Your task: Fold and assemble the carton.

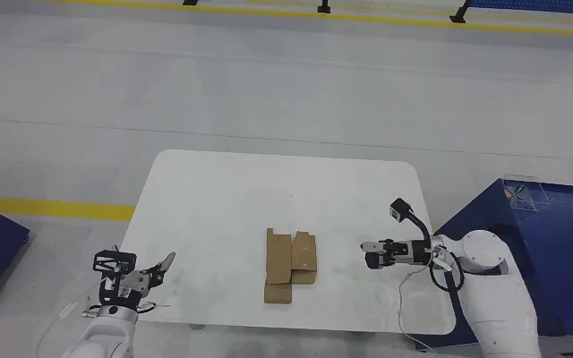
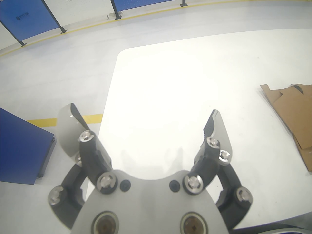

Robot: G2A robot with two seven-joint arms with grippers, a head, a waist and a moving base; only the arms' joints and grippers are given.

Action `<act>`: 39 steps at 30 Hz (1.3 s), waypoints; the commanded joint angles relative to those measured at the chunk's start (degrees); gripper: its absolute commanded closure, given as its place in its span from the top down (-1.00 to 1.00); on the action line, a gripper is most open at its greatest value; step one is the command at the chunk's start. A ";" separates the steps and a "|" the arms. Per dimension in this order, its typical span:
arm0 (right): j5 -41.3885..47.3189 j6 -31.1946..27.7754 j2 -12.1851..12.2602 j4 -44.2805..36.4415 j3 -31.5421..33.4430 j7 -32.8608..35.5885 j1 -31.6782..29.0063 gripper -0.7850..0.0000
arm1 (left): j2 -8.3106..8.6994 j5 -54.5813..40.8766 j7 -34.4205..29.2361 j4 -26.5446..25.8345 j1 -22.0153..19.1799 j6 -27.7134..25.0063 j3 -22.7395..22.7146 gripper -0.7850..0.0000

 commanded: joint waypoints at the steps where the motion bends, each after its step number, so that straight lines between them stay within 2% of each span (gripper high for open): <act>1: 1.96 -1.60 -0.46 6.78 -5.16 -0.25 3.77 1.00 | 0.00 0.00 0.00 0.00 0.00 0.00 0.00 1.00; 4: 2.10 -5.04 -1.33 13.26 -9.37 -1.67 6.82 1.00 | 0.00 0.00 0.00 0.00 0.00 0.00 0.00 1.00; 8: 2.01 -7.60 -2.87 18.74 -14.66 -4.59 9.61 0.88 | 0.00 0.00 0.00 0.00 0.00 0.00 0.00 1.00; 9: 2.44 -7.88 -3.23 19.90 -15.73 -4.56 10.25 0.82 | 0.00 0.00 0.00 0.00 0.00 0.00 0.00 1.00; 10: 2.75 -8.20 -3.56 21.02 -16.74 -4.35 10.87 0.58 | 0.00 0.00 0.00 0.00 0.00 0.00 0.00 1.00; 11: 2.79 -8.71 -3.85 22.08 -17.60 -4.65 11.48 0.47 | 0.00 0.00 0.00 0.00 0.00 0.00 0.00 1.00; 13: 2.59 -9.49 -4.43 23.91 -19.33 -5.57 12.38 0.43 | 0.00 0.00 0.00 0.00 0.00 0.00 0.00 1.00; 17: 2.08 -9.98 -5.75 27.13 -22.76 -8.22 13.84 0.13 | 0.00 0.00 0.00 0.00 0.00 0.00 0.00 1.00; 20: -2.27 -11.55 -6.55 28.45 -25.18 -15.75 14.60 0.15 | 0.00 0.00 0.00 0.00 0.00 0.00 0.00 1.00; 24: -5.27 -10.71 -7.38 29.62 -27.42 -21.35 15.27 0.18 | 0.00 0.00 0.00 0.00 0.00 0.00 0.00 1.00; 31: -6.28 -10.24 -8.79 31.81 -30.26 -24.11 16.76 0.18 | 0.00 0.00 0.00 0.00 0.00 0.00 0.00 1.00; 39: -5.93 -10.94 -10.81 34.43 -33.53 -24.75 18.51 0.00 | 0.00 0.00 0.00 0.00 0.00 0.00 0.00 1.00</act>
